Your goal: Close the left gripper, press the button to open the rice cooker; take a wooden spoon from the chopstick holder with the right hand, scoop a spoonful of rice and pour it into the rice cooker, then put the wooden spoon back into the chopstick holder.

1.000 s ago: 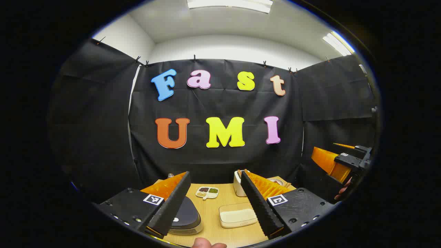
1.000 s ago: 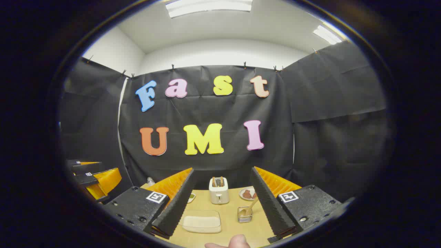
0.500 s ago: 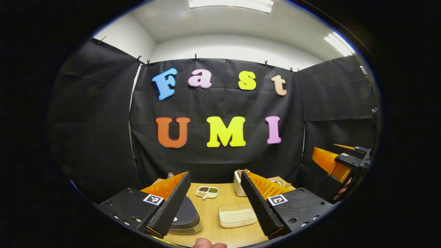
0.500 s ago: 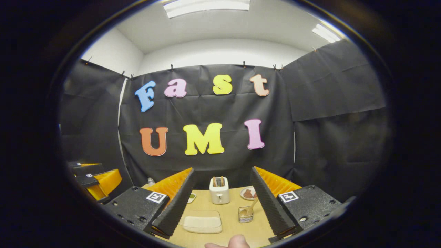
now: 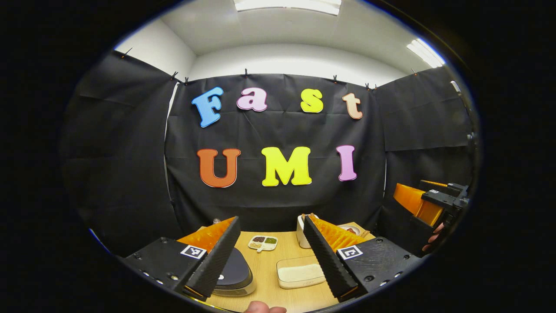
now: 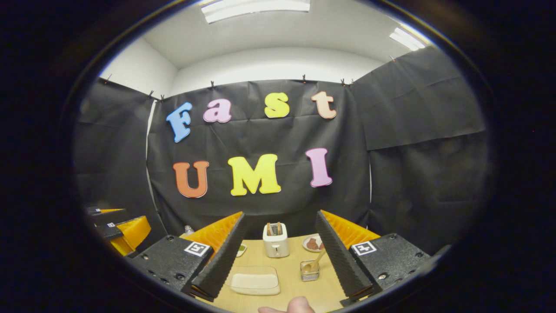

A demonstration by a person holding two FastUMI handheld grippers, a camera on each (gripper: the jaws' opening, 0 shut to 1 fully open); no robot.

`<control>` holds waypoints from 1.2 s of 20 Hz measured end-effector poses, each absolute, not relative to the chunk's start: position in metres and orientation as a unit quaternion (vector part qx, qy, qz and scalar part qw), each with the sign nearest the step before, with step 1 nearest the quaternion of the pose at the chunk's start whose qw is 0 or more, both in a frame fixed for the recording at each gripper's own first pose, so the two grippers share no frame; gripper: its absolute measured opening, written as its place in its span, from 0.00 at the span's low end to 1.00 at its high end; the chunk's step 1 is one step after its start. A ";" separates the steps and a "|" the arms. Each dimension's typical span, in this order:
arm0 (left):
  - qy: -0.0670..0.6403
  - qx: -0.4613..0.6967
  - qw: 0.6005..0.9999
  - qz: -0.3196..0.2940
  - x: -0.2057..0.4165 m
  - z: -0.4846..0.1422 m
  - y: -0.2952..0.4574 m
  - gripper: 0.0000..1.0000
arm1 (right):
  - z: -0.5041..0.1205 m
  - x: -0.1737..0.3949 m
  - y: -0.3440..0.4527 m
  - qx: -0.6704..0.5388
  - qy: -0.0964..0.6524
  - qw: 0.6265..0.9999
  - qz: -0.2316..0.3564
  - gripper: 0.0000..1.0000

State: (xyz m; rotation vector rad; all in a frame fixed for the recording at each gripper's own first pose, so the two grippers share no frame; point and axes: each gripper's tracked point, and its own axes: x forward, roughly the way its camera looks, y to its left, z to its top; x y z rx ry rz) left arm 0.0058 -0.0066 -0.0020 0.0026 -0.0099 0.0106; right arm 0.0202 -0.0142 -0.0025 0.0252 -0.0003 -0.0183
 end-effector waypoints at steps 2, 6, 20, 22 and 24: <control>-0.007 -0.002 1.000 0.003 0.008 -0.001 -0.010 0.94 | -0.001 0.019 -0.014 0.010 -0.003 1.000 -0.009 1.00; -0.002 -0.007 1.000 0.020 0.007 -0.002 -0.005 0.94 | -0.001 0.021 -0.019 0.013 -0.008 1.000 -0.010 1.00; 0.010 -0.007 0.994 0.105 -0.004 -0.006 0.042 0.94 | -0.026 0.055 0.001 0.033 0.016 0.999 0.032 0.99; 0.015 -0.003 0.993 0.120 -0.008 -0.010 0.051 0.94 | -0.031 0.062 0.007 0.031 0.024 0.998 0.040 0.99; 0.026 -0.006 0.991 0.134 -0.010 -0.021 0.059 0.94 | -0.034 0.068 0.009 0.025 0.030 0.998 0.044 1.00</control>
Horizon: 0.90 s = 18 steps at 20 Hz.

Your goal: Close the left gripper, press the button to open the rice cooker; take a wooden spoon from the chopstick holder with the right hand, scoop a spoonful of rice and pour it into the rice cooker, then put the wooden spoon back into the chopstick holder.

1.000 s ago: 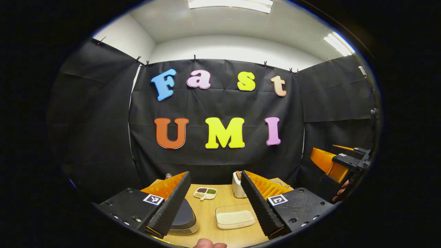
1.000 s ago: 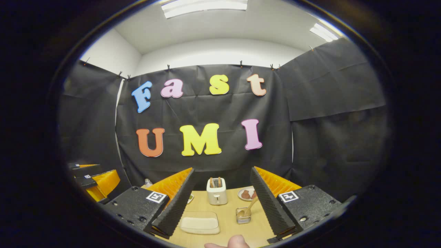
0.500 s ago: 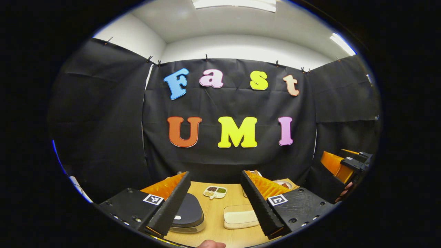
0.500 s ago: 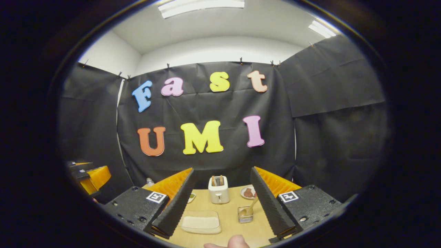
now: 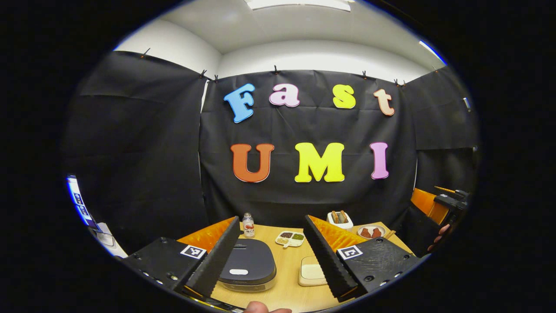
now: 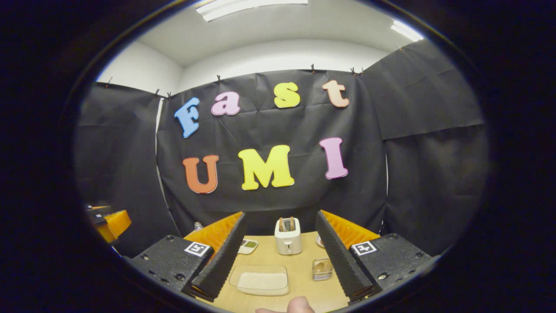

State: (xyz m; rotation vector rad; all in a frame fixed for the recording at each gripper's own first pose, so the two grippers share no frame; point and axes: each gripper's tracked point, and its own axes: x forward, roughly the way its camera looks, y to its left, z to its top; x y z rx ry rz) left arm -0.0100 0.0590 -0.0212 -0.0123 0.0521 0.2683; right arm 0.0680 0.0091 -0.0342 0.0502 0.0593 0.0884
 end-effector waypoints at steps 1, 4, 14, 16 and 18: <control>0.037 -0.010 0.990 0.139 -0.011 -0.030 0.062 0.94 | -0.038 0.070 0.012 0.021 0.034 0.998 0.049 1.00; 0.073 -0.011 0.985 0.155 -0.011 -0.054 0.076 0.94 | -0.043 0.079 0.015 0.016 0.040 0.997 0.057 1.00; 0.195 -0.040 0.964 0.176 0.001 -0.131 0.113 0.38 | -0.062 0.104 -0.005 0.009 0.058 0.997 0.043 0.99; 0.210 -0.054 0.957 0.193 0.001 -0.141 0.124 0.23 | -0.062 0.107 -0.011 0.007 0.056 0.998 0.038 1.00; 0.242 -0.082 0.951 0.176 0.004 -0.159 0.122 0.03 | -0.062 0.108 -0.014 0.005 0.053 0.998 0.034 0.99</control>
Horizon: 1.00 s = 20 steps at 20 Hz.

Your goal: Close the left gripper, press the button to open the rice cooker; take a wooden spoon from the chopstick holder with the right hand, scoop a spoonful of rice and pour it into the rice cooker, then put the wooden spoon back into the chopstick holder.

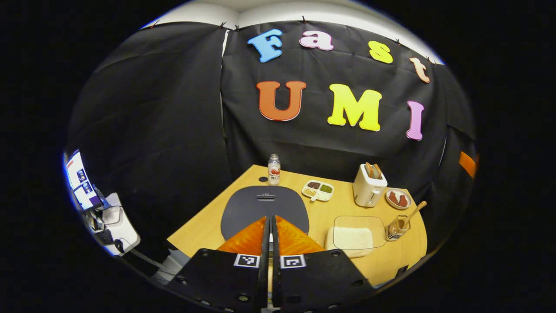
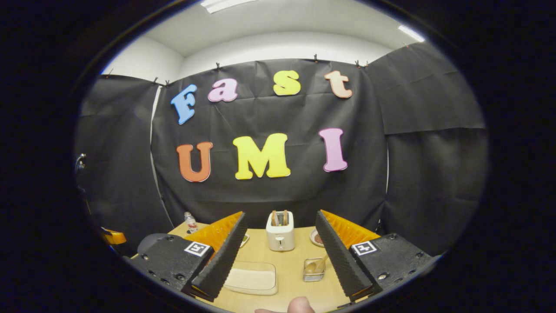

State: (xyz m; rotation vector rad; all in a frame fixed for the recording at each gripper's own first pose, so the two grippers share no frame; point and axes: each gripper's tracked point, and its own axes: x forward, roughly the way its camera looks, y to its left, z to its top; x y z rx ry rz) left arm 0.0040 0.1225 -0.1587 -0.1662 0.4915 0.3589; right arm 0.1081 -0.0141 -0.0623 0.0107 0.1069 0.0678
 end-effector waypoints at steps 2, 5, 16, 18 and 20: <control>0.261 -0.114 0.943 0.169 0.011 -0.179 0.127 0.02 | -0.064 0.108 -0.017 0.002 0.056 0.998 0.031 1.00; 0.289 -0.151 0.933 0.154 0.016 -0.201 0.134 0.00 | -0.064 0.104 -0.022 -0.007 0.050 0.998 0.029 0.99; 0.347 -0.177 0.910 0.139 0.047 -0.257 0.158 0.00 | -0.079 0.108 -0.035 -0.020 0.074 0.997 0.011 0.99; 0.354 -0.175 0.908 0.137 0.047 -0.265 0.157 0.00 | -0.079 0.108 -0.034 -0.023 0.075 0.997 0.011 0.99; 0.360 -0.174 0.906 0.136 0.048 -0.272 0.159 0.00 | -0.077 0.109 -0.035 -0.023 0.072 0.997 0.010 0.99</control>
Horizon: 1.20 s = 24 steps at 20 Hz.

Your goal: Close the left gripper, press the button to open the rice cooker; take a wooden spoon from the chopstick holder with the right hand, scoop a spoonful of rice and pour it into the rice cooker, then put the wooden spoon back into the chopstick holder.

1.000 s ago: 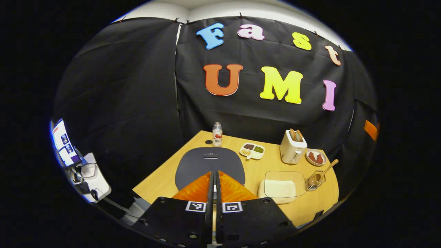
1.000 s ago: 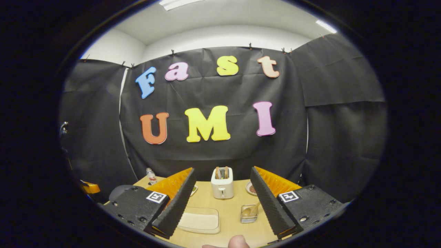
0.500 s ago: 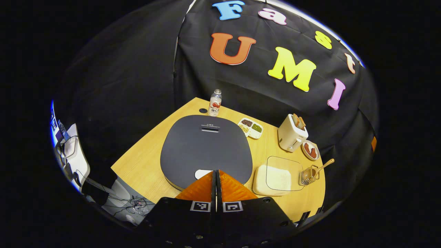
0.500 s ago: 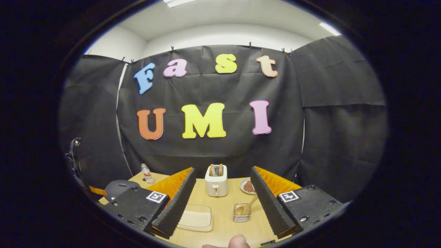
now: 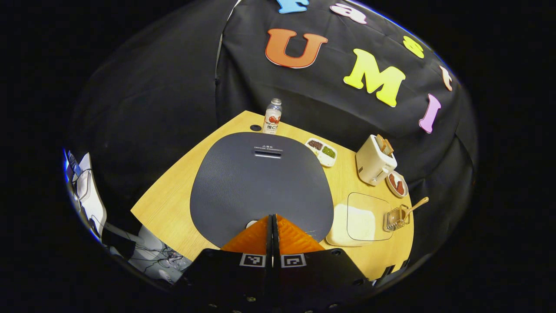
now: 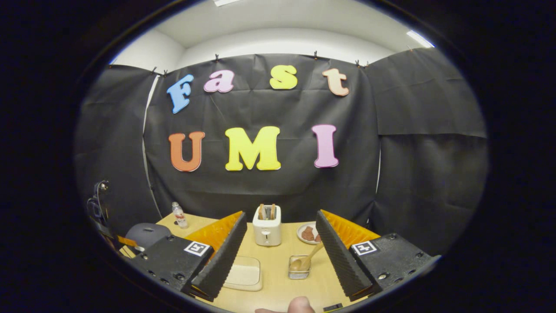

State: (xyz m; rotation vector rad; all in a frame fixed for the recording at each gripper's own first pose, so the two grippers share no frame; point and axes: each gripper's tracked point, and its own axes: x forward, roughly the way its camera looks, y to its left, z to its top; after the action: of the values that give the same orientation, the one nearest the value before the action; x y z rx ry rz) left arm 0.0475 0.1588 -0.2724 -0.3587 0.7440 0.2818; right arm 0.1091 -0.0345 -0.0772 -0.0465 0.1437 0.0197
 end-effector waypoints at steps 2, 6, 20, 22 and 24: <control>0.359 -0.176 0.906 0.135 0.046 -0.274 0.159 0.00 | -0.078 0.110 -0.034 -0.024 0.071 0.997 0.009 0.99; 0.376 -0.205 0.894 0.131 0.041 -0.285 0.157 0.00 | -0.084 0.107 -0.030 -0.020 0.079 0.997 0.012 0.99; 0.288 -0.184 0.928 0.149 0.053 -0.218 0.167 0.00 | -0.072 0.089 -0.013 -0.026 0.061 0.997 0.040 1.00; 0.246 -0.164 0.943 0.155 0.058 -0.189 0.172 0.01 | -0.066 0.086 -0.017 -0.028 0.052 0.998 0.037 0.99; 0.212 -0.142 0.954 0.156 0.063 -0.165 0.171 0.01 | -0.059 0.084 -0.022 -0.024 0.044 0.998 0.034 1.00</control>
State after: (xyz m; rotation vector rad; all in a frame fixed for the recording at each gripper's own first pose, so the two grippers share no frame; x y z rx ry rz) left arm 0.0633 0.1710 -0.1645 -0.2894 0.4315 0.3166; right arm 0.0835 -0.0219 -0.0594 -0.0480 0.0875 0.0686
